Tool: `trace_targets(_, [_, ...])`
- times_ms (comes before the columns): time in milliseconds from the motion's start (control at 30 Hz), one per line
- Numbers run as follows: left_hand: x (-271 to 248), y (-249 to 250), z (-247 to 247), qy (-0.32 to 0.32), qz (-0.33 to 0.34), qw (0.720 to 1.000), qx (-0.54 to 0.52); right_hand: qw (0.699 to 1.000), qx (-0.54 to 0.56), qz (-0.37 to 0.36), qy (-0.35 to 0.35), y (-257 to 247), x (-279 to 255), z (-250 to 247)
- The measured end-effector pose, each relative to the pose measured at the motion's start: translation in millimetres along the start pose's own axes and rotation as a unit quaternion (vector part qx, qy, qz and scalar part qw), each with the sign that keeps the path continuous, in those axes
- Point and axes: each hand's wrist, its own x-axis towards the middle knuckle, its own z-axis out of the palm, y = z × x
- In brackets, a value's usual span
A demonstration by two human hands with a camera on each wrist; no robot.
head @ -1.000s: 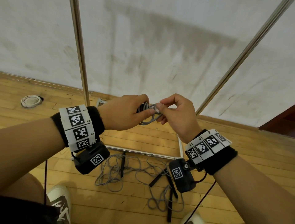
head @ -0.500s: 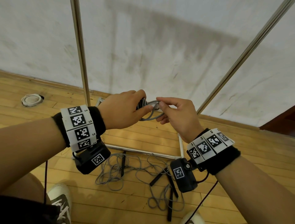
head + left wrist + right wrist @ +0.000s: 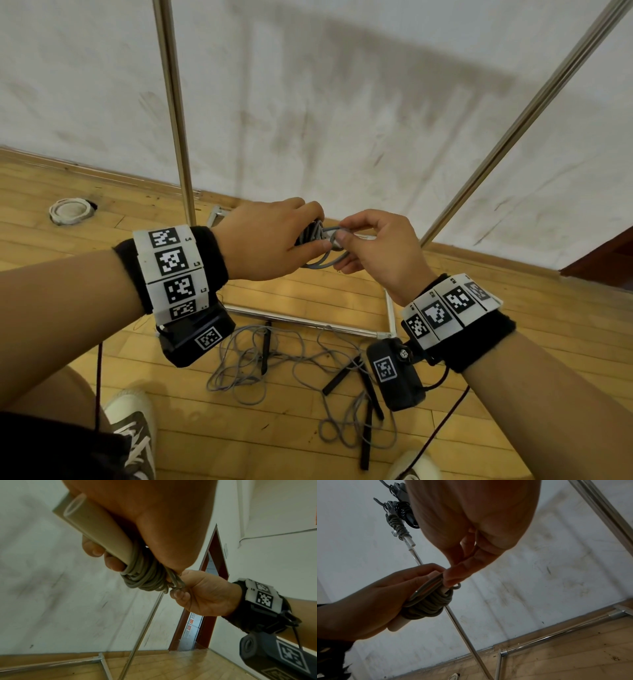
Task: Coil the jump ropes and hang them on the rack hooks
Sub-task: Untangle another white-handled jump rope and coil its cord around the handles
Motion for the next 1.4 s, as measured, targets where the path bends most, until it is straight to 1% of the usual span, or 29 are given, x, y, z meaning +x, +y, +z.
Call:
trace_targets(100, [-0.6,1.7,-0.2,-0.014,-0.005,1.0,-0.018,1.0,-0.014,-0.002,0.002,0.8,0.3,0.4])
trace_targets(267, [1.4,2.0,0.1,-0.028,-0.038,0.996,-0.071,1.0,-0.011,-0.007,-0.008,0.7,1.9,0.9])
trace_targets(367, [2.8,-0.2,-1.5,-0.049,-0.042,0.992,-0.109,1.0,-0.009,-0.018,0.011,2.4,3.0,-0.3])
trace_targets(500, [3.8,-1.6,-3.1,-0.072,-0.05,0.991,-0.105,0.999,-0.011,-0.028,0.024,3.3,3.5,-0.9])
trace_targets(633, [3.8,-4.2,-4.2,-0.055,-0.077,0.986,-0.14,0.998,0.033,-0.047,-0.007,0.3,1.7,-2.3])
trace_targets(733, [3.3,-6.9,-4.0,-0.047,-0.087,0.98,-0.175,0.993,0.086,-0.036,-0.072,-1.9,2.3,-11.5])
trace_targets(800, [2.4,-7.6,-3.4,-0.048,-0.09,0.976,-0.192,0.99,0.092,-0.038,-0.102,-1.9,2.0,-15.6])
trace_targets(933, [1.8,-7.3,-6.3,-0.073,-0.085,0.964,-0.241,0.99,0.075,-0.055,-0.105,0.9,3.5,-19.2])
trace_targets(1067, [0.1,-6.8,-7.4,-0.093,-0.076,0.945,-0.304,0.991,0.041,-0.102,-0.071,3.5,5.6,-20.7])
trace_targets(1100, [-0.4,-5.4,-7.1,-0.095,-0.071,0.945,-0.305,0.991,0.042,-0.11,-0.061,5.0,5.8,-19.9])
trace_targets(1167, [-1.0,-2.3,-7.2,-0.088,-0.067,0.955,-0.274,0.992,0.022,-0.119,-0.042,9.1,5.6,-17.4])
trace_targets(1267, [-0.7,-1.3,-8.0,-0.052,-0.066,0.982,-0.17,0.992,-0.018,-0.125,-0.021,12.0,3.7,-12.4])
trace_targets(1333, [1.0,-1.6,-7.2,-0.028,-0.063,0.99,-0.124,0.994,-0.005,-0.106,-0.015,10.6,3.8,-10.1])
trace_targets(1400, [2.1,-2.2,-5.9,-0.005,-0.051,0.995,-0.082,0.998,0.006,-0.068,-0.011,8.3,5.4,-8.7])
